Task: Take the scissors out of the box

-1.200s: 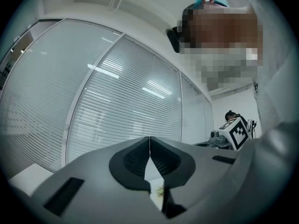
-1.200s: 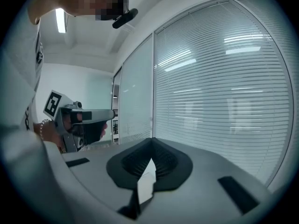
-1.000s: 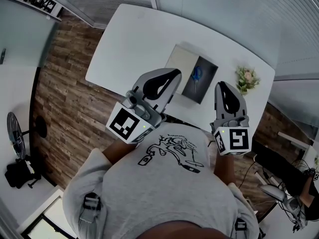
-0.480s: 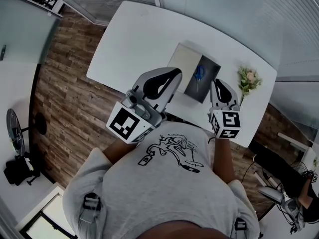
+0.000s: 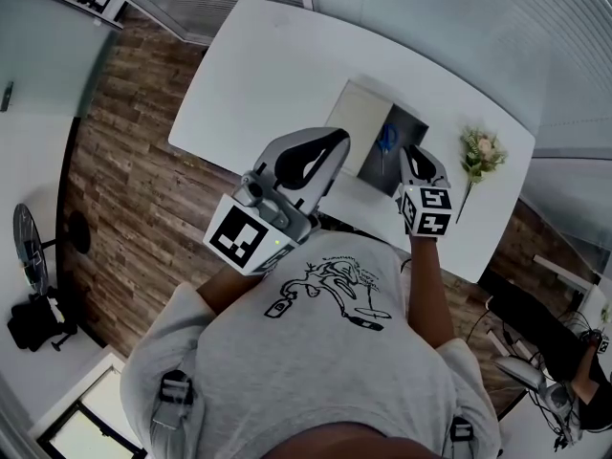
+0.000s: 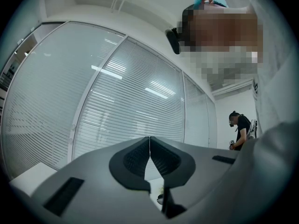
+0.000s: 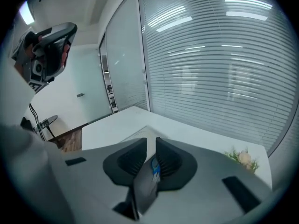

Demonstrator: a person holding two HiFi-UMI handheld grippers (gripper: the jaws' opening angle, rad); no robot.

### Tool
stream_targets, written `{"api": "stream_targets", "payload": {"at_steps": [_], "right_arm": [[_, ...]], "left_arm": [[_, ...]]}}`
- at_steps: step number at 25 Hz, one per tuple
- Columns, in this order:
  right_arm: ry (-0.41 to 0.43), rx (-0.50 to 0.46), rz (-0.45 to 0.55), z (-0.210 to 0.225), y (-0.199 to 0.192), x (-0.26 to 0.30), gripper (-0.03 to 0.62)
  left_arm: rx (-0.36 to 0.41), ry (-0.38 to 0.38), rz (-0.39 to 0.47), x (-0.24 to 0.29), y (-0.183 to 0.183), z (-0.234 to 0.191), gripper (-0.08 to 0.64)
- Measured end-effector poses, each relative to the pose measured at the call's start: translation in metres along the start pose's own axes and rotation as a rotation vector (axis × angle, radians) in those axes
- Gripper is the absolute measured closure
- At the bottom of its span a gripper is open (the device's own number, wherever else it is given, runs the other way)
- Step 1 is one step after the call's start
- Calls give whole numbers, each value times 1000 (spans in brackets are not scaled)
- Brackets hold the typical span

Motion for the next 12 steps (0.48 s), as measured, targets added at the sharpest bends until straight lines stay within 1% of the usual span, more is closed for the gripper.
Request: {"api": "stream_targets", "payload": {"at_steps": [6, 12], "right_arm": [[-14, 11, -72, 12, -22, 30, 518], [-8, 38, -133, 20, -44, 59, 518]], "left_arm": [[1, 7, 0, -2, 2, -4, 538], [5, 13, -3, -3, 1, -9, 538]]}}
Point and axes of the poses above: the fingertips, and each gripper's own axes: x forward along the fingers, z to its right, y out of its top, the point moved 3 cm from there along -x, backward along the fingers, and after that the axes turned 4 degrees about z, right-handed, at the moved point
